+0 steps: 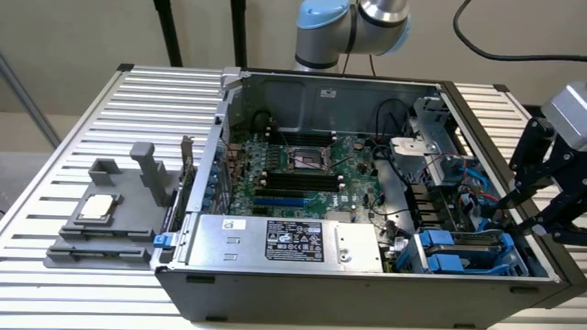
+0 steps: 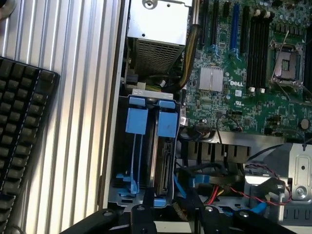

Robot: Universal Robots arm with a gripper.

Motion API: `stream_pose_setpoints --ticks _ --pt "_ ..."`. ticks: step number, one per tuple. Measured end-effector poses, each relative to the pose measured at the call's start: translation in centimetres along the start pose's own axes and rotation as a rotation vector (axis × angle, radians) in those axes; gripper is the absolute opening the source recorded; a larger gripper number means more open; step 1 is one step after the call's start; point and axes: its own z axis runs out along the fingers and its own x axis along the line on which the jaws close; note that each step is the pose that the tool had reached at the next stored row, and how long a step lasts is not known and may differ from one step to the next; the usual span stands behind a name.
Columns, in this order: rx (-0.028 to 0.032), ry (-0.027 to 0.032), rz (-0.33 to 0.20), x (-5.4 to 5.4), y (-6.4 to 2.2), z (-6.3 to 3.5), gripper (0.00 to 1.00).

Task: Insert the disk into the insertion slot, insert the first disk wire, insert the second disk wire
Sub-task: 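Insert the first disk wire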

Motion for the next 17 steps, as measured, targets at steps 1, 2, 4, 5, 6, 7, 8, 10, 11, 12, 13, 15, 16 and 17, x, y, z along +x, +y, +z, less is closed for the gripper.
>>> stream_pose_setpoints --ticks 1,2,4,5,6,7,8,10,11,12,13,15,16,17 --pt "-0.0003 0.0 -0.003 0.0 0.21 0.19 0.39" --pt "-0.0007 0.0002 -0.005 0.0 0.41 0.39 0.39" --pt "-0.0008 0.0001 -0.009 -0.1 0.66 0.79 0.39" --pt "-0.0007 0.0003 -0.01 -0.2 0.72 0.96 0.39" --pt "-0.0006 0.0005 -0.012 -0.2 0.76 1.16 0.39" --pt "-0.0003 0.0005 -0.013 -0.3 0.79 1.35 0.39" --pt "0.0001 0.0006 -0.014 -0.4 0.8 1.55 0.39" --pt "0.0008 0.0008 -0.016 -0.6 0.83 1.95 0.39" --pt "0.001 0.0008 -0.017 -0.7 0.85 2.1 0.41" --pt "0.0011 0.001 -0.018 -0.8 0.86 2.22 0.47" --pt "0.001 0.0012 -0.018 -0.9 0.86 2.29 0.47" --pt "0.0008 0.0011 -0.019 -1.2 0.89 2.36 0.53" --pt "0.0008 0.0011 -0.02 -1.4 0.9 2.39 0.53" --pt "0.0007 0.0013 -0.02 -1.5 0.95 2.4 0.53"
